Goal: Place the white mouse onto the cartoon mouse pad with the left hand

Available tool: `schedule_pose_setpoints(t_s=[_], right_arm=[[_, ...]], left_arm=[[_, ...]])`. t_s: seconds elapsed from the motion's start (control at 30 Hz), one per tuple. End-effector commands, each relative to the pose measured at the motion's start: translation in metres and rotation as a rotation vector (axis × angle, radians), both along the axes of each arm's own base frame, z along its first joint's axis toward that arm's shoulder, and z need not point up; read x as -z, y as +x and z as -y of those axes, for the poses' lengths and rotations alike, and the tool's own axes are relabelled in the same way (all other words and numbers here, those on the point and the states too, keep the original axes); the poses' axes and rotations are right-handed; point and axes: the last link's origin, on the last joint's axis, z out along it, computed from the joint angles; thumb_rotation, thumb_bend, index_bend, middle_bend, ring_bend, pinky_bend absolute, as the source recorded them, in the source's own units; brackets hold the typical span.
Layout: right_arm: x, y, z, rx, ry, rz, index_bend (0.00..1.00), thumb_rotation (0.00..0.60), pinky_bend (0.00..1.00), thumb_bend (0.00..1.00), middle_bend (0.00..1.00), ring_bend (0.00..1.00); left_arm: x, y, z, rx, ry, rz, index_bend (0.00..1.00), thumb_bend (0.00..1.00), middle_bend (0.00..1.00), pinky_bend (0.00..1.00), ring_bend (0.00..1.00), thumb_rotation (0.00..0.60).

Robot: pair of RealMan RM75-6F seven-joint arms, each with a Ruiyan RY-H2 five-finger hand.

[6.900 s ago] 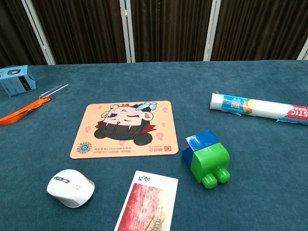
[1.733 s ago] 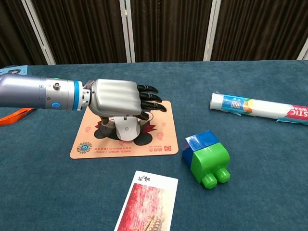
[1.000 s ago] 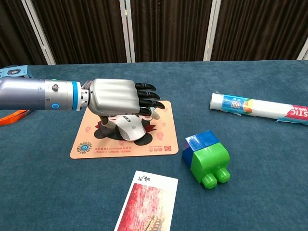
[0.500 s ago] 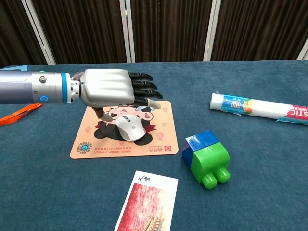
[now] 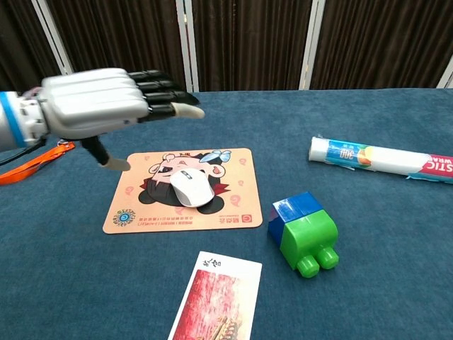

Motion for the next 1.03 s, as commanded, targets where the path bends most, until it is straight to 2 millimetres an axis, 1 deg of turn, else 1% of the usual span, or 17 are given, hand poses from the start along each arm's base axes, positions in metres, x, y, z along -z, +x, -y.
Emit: schedule_pose_setpoints(t_s=[0.03, 0.13, 0.23, 0.33, 0.47, 0.6, 0.83, 1.03], right_arm=[[0.000, 0.000, -0.001, -0.001, -0.002, -0.003, 0.00, 0.600, 0.00, 0.09, 0.00, 0.00], [0.000, 0.000, -0.002, -0.004, -0.005, -0.008, 0.00, 0.600, 0.00, 0.08, 0.00, 0.00], [0.000, 0.000, -0.003, -0.006, -0.007, -0.013, 0.00, 0.600, 0.00, 0.08, 0.00, 0.00], [-0.001, 0.000, -0.004, -0.010, -0.011, -0.015, 0.00, 0.600, 0.00, 0.09, 0.00, 0.00], [-0.001, 0.000, -0.006, -0.015, -0.014, -0.020, 0.00, 0.600, 0.00, 0.09, 0.00, 0.00], [-0.001, 0.000, -0.008, -0.019, -0.018, -0.020, 0.00, 0.600, 0.00, 0.09, 0.00, 0.00], [0.000, 0.000, -0.006, -0.016, -0.024, -0.026, 0.00, 0.600, 0.00, 0.08, 0.00, 0.00], [0.000, 0.001, -0.006, -0.017, -0.025, -0.027, 0.00, 0.600, 0.00, 0.08, 0.00, 0.00]], left_arm=[[-0.052, -0.033, 0.034, -0.236, 0.168, 0.092, 0.00, 0.18, 0.00, 0.00, 0.00, 0.600], [-0.070, -0.050, 0.054, -0.307, 0.240, 0.140, 0.00, 0.17, 0.00, 0.00, 0.00, 0.600], [-0.082, -0.067, 0.067, -0.374, 0.290, 0.179, 0.00, 0.16, 0.00, 0.00, 0.00, 0.600], [-0.095, -0.089, 0.086, -0.489, 0.337, 0.254, 0.00, 0.16, 0.00, 0.00, 0.00, 0.600], [-0.107, -0.106, 0.102, -0.536, 0.401, 0.283, 0.00, 0.16, 0.00, 0.00, 0.00, 0.600], [-0.110, -0.125, 0.114, -0.579, 0.434, 0.278, 0.00, 0.16, 0.00, 0.00, 0.00, 0.600], [-0.116, -0.137, 0.120, -0.641, 0.436, 0.335, 0.00, 0.16, 0.00, 0.00, 0.00, 0.600], [-0.117, -0.138, 0.119, -0.646, 0.436, 0.319, 0.00, 0.16, 0.00, 0.00, 0.00, 0.600]])
